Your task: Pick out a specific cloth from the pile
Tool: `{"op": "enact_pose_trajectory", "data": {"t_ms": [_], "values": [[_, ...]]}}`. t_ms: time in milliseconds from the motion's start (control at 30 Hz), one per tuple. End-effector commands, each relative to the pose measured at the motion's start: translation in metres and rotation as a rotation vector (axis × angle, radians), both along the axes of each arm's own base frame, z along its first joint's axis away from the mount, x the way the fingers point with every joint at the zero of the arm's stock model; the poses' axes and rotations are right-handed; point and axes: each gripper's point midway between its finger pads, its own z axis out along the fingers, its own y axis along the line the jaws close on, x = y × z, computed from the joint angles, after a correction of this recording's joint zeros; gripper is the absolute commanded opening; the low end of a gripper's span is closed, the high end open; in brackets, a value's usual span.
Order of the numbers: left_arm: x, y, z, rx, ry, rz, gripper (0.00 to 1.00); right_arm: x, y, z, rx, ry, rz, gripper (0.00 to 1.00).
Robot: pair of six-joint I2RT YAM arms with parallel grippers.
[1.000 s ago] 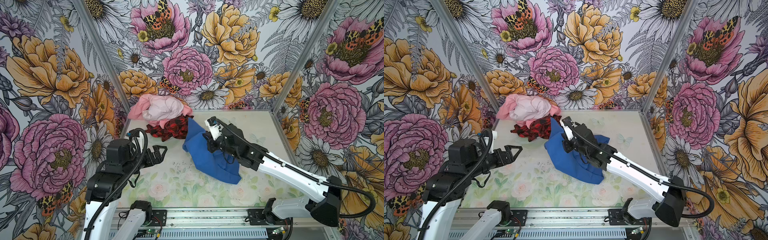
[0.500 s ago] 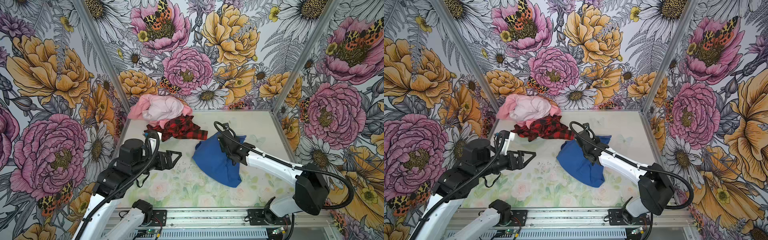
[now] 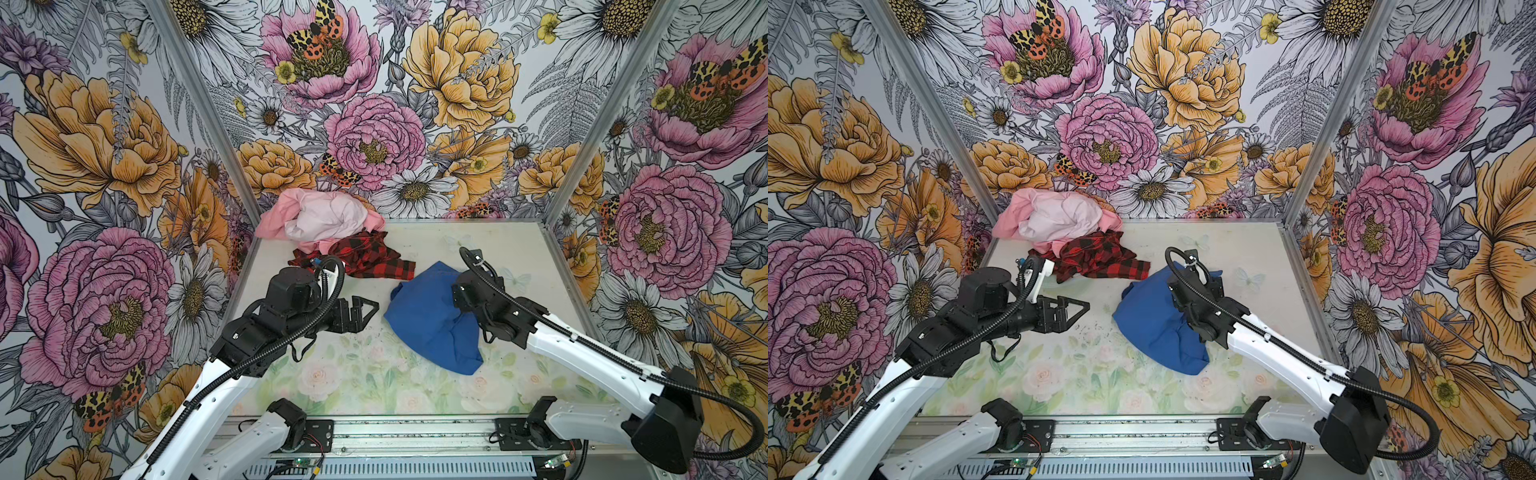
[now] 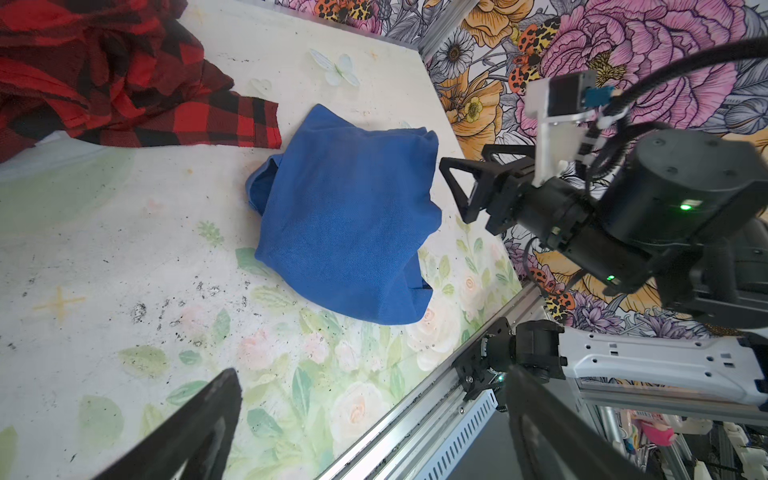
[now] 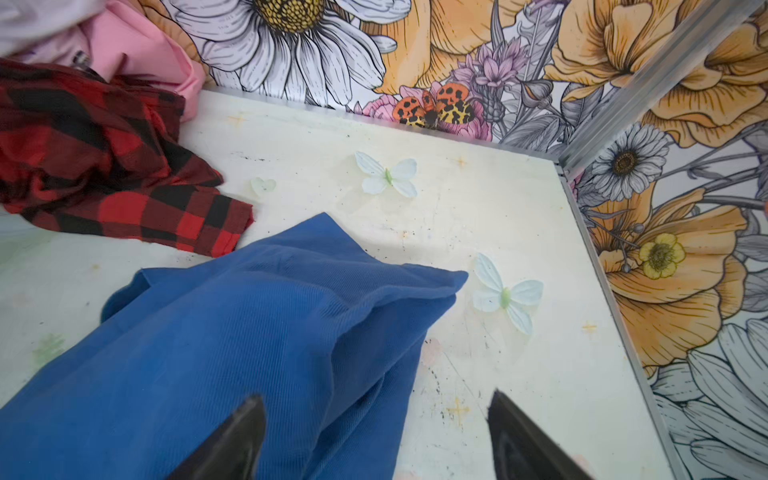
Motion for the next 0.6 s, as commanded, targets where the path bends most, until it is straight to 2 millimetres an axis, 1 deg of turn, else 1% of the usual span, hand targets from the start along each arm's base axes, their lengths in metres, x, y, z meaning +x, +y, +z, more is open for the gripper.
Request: {"op": "enact_pose_trajectory", "data": {"t_ms": [0,67,100,200,333,400,500,567], "values": [[0.006,-0.001,0.007,0.013,-0.056,-0.002,0.99,-0.023,0.024,0.001,-0.084,0.023,0.209,0.90],[0.008,-0.001,0.006,0.023,-0.058,-0.005,0.99,-0.037,0.046,-0.003,-0.120,0.042,0.366,0.92],[0.009,-0.002,0.005,0.027,-0.055,-0.006,0.99,-0.043,0.057,-0.010,-0.144,0.066,0.444,0.92],[0.012,-0.008,0.004,0.014,-0.049,-0.026,0.99,-0.045,0.065,-0.036,-0.235,0.134,0.525,0.92],[0.010,-0.018,0.018,-0.035,-0.077,-0.059,0.99,-0.047,0.079,-0.063,-0.304,0.239,0.628,0.94],[0.009,-0.020,0.021,-0.040,-0.085,-0.070,0.99,-0.044,0.086,-0.075,-0.313,0.281,0.664,0.94],[0.008,-0.022,0.023,-0.038,-0.095,-0.084,0.99,-0.030,0.089,-0.091,-0.342,0.335,0.669,0.96],[0.006,-0.022,0.025,-0.041,-0.102,-0.091,0.99,-0.019,0.088,-0.103,-0.303,0.393,0.675,0.97]]}}
